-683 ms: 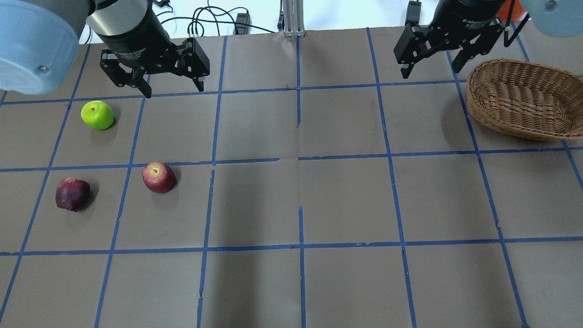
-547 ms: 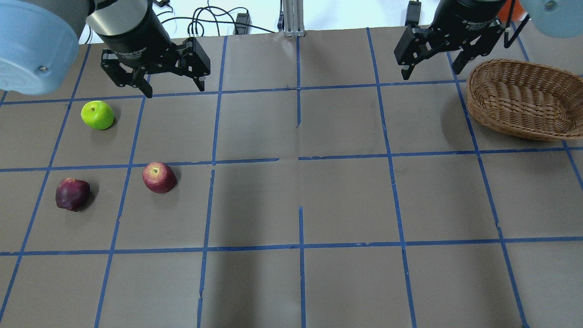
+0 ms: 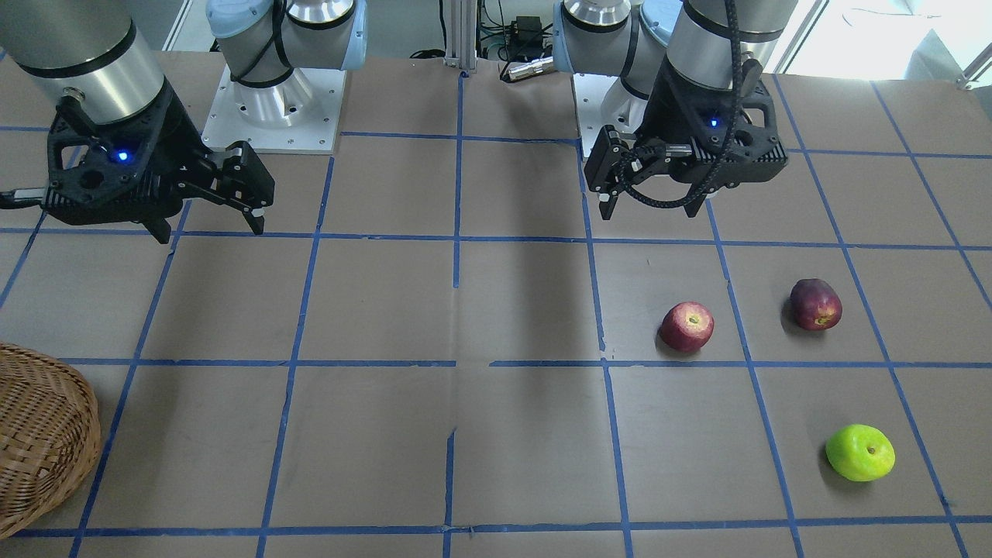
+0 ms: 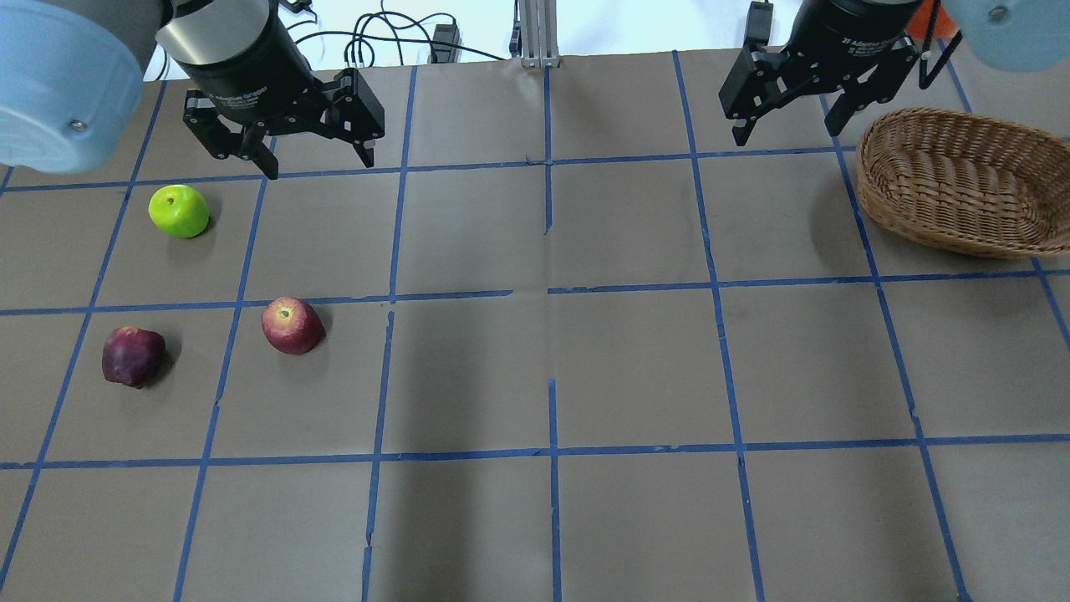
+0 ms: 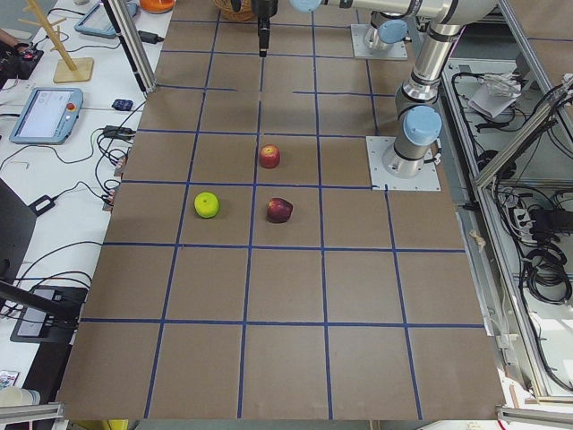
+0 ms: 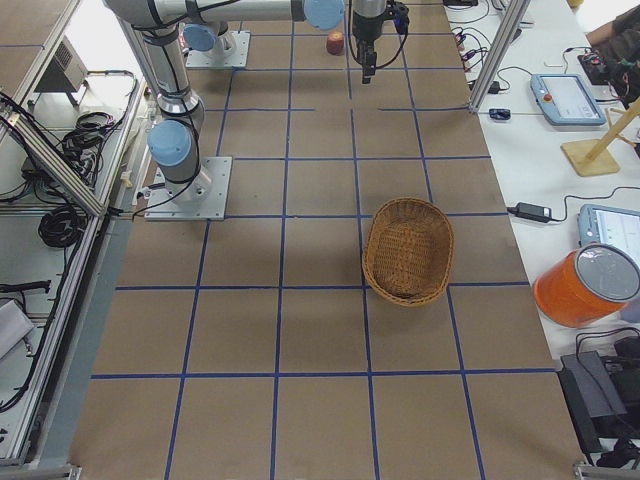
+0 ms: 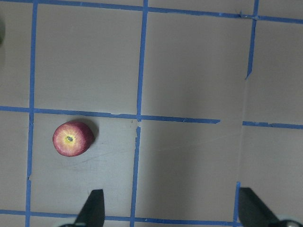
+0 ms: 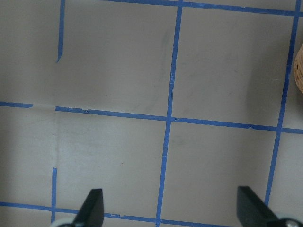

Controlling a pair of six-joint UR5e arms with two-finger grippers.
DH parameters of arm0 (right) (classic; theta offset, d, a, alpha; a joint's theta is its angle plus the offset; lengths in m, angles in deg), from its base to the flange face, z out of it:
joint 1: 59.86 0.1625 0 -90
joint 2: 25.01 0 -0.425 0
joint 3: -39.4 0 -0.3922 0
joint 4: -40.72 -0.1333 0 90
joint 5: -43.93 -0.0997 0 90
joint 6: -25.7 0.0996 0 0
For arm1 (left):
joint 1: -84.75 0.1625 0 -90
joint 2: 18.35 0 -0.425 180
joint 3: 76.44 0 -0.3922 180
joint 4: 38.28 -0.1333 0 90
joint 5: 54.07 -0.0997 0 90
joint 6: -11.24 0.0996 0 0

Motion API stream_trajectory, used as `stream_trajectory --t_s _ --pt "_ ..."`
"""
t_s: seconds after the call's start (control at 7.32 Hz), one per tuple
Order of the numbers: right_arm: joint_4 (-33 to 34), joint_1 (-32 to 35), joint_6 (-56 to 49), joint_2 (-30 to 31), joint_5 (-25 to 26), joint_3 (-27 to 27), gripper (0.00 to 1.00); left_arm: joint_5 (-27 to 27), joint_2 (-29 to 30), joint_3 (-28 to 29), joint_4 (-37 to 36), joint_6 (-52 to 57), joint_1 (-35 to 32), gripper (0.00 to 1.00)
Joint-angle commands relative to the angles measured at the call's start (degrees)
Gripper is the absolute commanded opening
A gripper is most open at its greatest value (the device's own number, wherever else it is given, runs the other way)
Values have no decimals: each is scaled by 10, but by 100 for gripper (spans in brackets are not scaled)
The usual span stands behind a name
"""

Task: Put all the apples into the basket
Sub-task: 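Move the left gripper down toward the light red apple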

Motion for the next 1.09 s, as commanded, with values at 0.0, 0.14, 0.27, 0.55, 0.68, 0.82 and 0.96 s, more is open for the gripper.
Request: stream_trajectory --t_s 0.0,0.14,0.27,0.55,0.68,0.82,0.96 --pt "1 0 3 -2 -2 0 100 -9 -5 0 6 1 2 100" --pt "-2 0 2 0 -1 0 100 -4 -4 -2 7 2 22 100" --pt "-1 0 2 -1 0 0 100 -4 -4 -15 7 32 46 100" --pt "-1 0 3 0 0 0 100 -5 -6 -94 -6 160 106 100" --pt "-2 0 3 0 0 0 100 -5 -5 -146 -60 175 146 100" --pt "-1 0 2 -1 1 0 100 -5 7 -202 -127 243 174 100" --pt "-2 0 2 1 2 0 100 -4 20 -255 -207 290 201 100"
